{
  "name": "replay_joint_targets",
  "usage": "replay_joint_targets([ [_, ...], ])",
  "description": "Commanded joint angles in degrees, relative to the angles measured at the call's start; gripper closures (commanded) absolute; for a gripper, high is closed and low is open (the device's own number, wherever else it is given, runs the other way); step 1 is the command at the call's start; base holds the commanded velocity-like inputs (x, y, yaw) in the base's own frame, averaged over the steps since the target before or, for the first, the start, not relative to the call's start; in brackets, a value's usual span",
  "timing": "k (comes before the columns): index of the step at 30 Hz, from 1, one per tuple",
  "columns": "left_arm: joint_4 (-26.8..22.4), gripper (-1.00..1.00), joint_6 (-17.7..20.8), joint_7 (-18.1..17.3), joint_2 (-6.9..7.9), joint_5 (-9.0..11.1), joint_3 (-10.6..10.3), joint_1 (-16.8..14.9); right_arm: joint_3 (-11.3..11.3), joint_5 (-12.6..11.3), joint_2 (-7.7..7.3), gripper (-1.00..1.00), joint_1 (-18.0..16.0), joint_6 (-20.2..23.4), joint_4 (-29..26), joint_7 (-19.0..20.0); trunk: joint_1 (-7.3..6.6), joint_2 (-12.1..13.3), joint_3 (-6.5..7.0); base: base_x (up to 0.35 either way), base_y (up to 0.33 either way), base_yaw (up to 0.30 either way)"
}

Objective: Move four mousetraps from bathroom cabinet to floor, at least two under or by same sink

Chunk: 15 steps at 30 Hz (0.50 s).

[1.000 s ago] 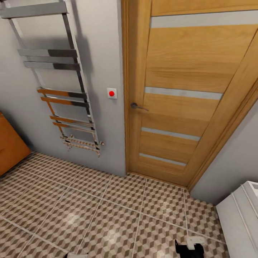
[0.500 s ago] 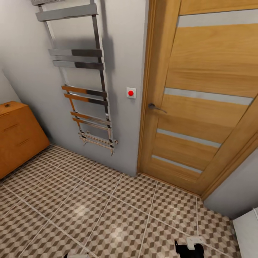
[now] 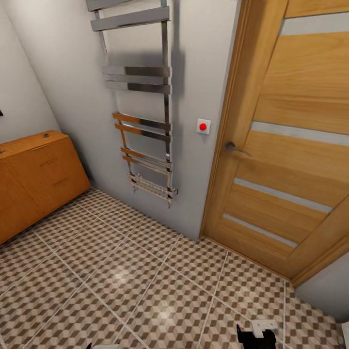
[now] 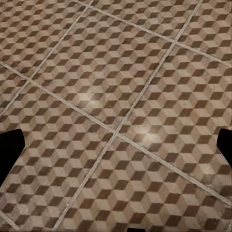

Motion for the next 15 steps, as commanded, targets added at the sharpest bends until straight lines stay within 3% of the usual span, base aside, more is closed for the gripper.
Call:
replay_joint_targets([
  [1, 0.3, -1.0, -0.3, 0.4, -0.04, 0.0, -0.5, -0.1, 0.5, -0.6, -0.02, -1.0, 0.0, -0.2, 0.0, -0.1, 0.03, -0.1, -0.1, 0.0, 0.0, 0.278],
  [15, 0.3, -1.0, -0.3, 0.4, -0.04, 0.0, -0.5, -0.1, 0.5, -0.6, -0.02, -1.0, 0.0, -0.2, 0.0, -0.1, 0.03, -0.1, -0.1, 0.0, 0.0, 0.278],
])
